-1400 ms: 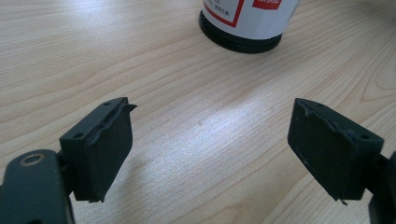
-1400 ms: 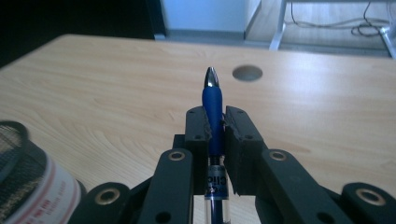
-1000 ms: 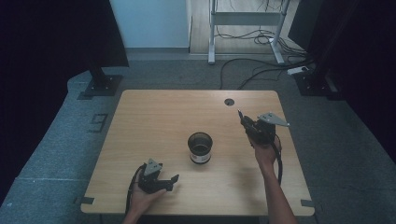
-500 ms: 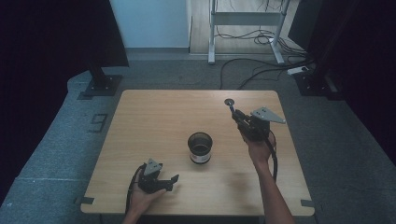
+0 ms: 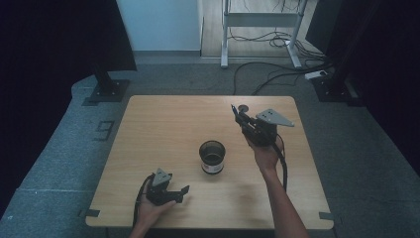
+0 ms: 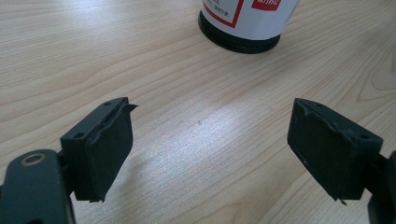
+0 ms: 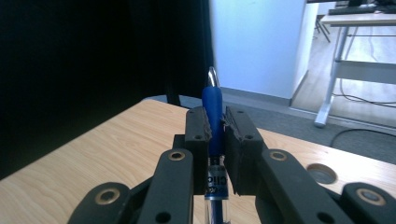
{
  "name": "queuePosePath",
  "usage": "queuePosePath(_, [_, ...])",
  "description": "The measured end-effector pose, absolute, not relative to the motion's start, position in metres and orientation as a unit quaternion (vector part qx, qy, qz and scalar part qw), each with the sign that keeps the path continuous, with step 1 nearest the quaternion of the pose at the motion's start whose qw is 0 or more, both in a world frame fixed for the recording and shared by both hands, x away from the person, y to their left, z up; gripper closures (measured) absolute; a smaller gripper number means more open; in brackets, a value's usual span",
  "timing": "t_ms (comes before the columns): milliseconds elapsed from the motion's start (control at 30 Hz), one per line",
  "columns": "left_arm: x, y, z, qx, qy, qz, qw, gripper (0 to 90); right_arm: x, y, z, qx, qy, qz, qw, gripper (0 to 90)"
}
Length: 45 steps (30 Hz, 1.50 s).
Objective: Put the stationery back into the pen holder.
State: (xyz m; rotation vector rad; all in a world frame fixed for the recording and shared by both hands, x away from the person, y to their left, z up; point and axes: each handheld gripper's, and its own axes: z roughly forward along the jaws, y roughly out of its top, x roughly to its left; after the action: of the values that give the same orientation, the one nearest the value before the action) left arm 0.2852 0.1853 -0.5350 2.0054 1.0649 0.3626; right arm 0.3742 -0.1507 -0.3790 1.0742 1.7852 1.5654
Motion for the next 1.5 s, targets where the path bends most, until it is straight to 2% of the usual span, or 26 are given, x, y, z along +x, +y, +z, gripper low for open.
queuePosePath(667, [0.286,0.185,-0.535,0.799,0.420,0.139,0.407,14.6,0.380,-0.112,-0.370,0.372,0.672,0.585,0.262,78.6])
queuePosePath(1500, [0.286,0.184,-0.536,0.801,0.420,0.133,0.405,14.6,0.394,-0.070,-0.381,0.360,0.691,0.572,0.257,78.5])
